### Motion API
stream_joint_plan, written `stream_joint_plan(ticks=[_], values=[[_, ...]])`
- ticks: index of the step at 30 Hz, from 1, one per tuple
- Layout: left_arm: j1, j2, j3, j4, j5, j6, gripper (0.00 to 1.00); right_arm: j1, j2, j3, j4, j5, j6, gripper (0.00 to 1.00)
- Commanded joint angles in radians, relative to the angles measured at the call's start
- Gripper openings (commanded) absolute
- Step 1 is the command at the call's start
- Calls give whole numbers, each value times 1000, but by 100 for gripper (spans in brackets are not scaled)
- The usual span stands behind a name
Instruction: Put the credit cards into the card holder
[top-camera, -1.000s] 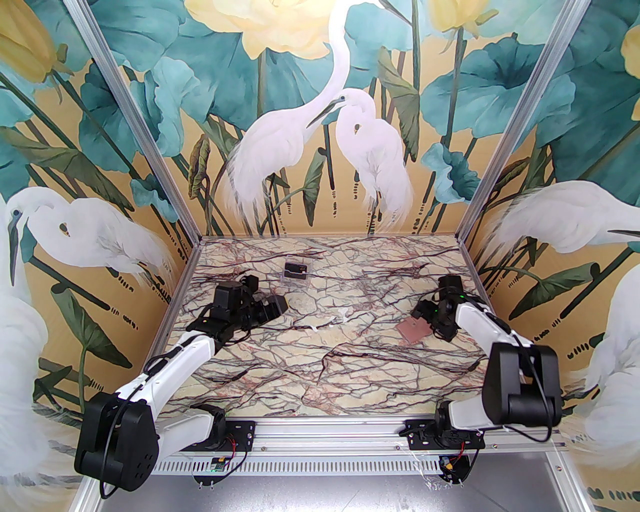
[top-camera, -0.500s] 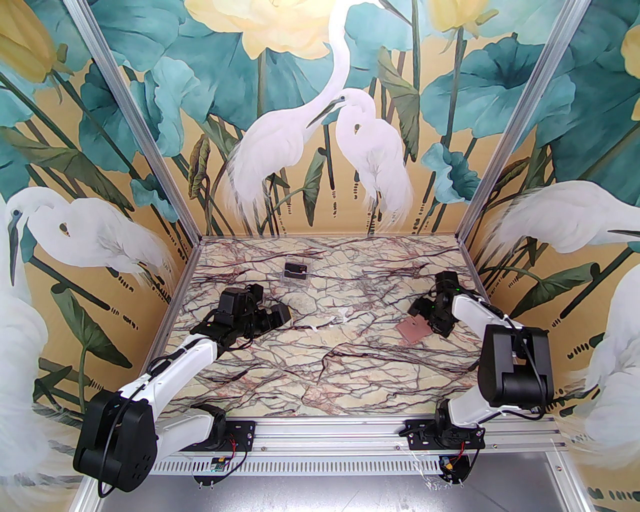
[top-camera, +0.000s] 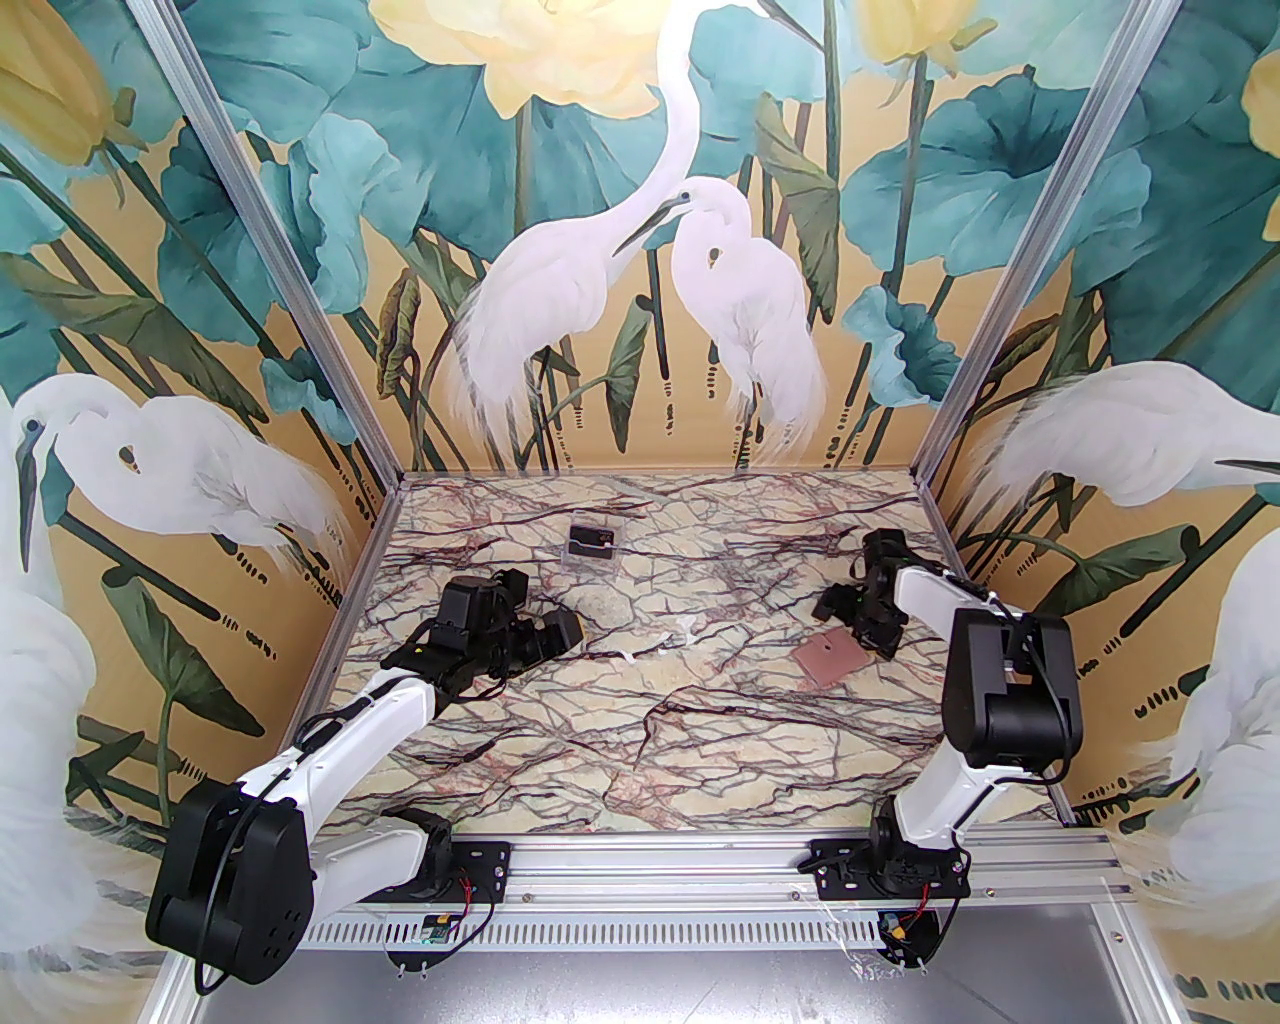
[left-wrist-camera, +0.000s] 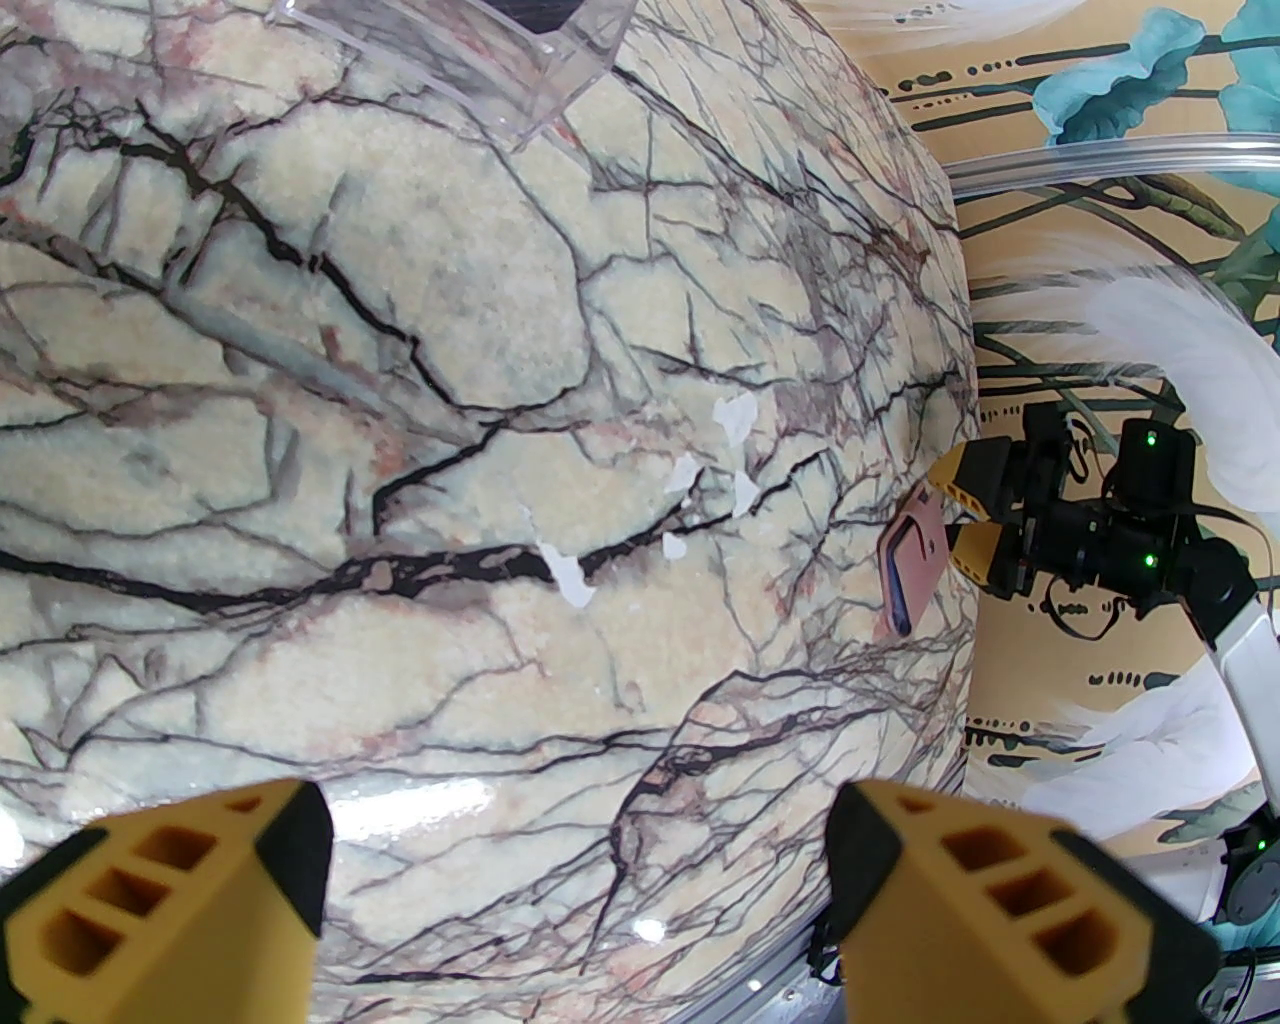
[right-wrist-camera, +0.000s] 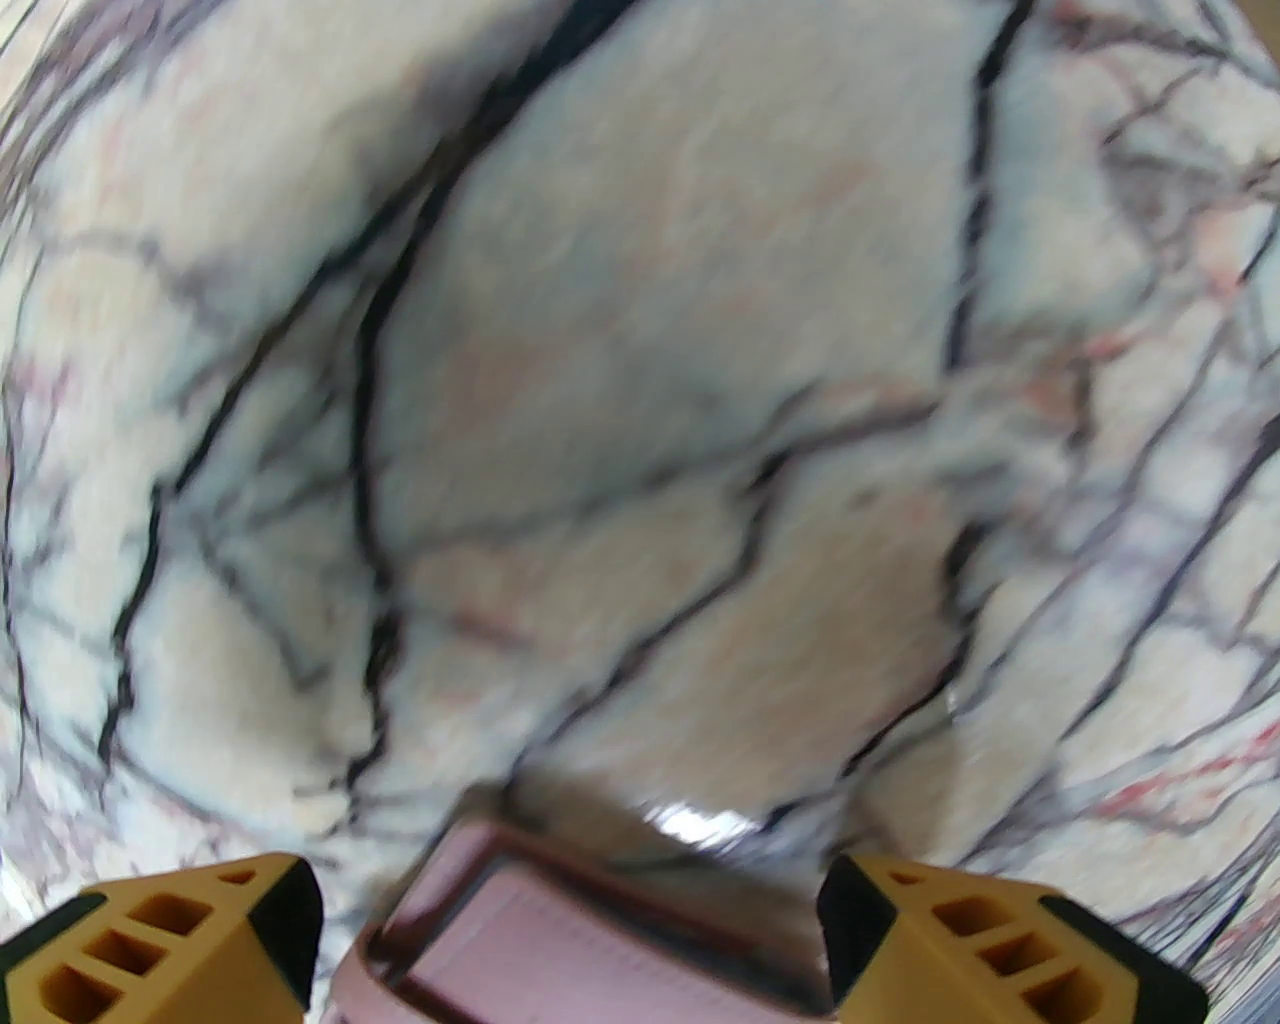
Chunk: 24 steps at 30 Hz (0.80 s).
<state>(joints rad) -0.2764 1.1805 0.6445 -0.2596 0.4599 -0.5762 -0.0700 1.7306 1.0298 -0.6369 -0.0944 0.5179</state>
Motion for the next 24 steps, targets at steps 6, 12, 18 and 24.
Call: stream_joint_plan(ticks=[6, 12, 18, 24], values=[[-10, -2, -13, -19, 10, 8, 87, 169, -120, -64, -89, -93, 12, 89], [-10, 5, -17, -20, 6, 4, 86, 356, -219, -99, -101, -133, 132, 88], [-11, 5, -16, -20, 12, -4, 86, 555, -197, -64, -25, -277, 245, 88], [-12, -16, -6, -45, 15, 1, 86, 524, -189, 100, -176, -51, 128, 93]])
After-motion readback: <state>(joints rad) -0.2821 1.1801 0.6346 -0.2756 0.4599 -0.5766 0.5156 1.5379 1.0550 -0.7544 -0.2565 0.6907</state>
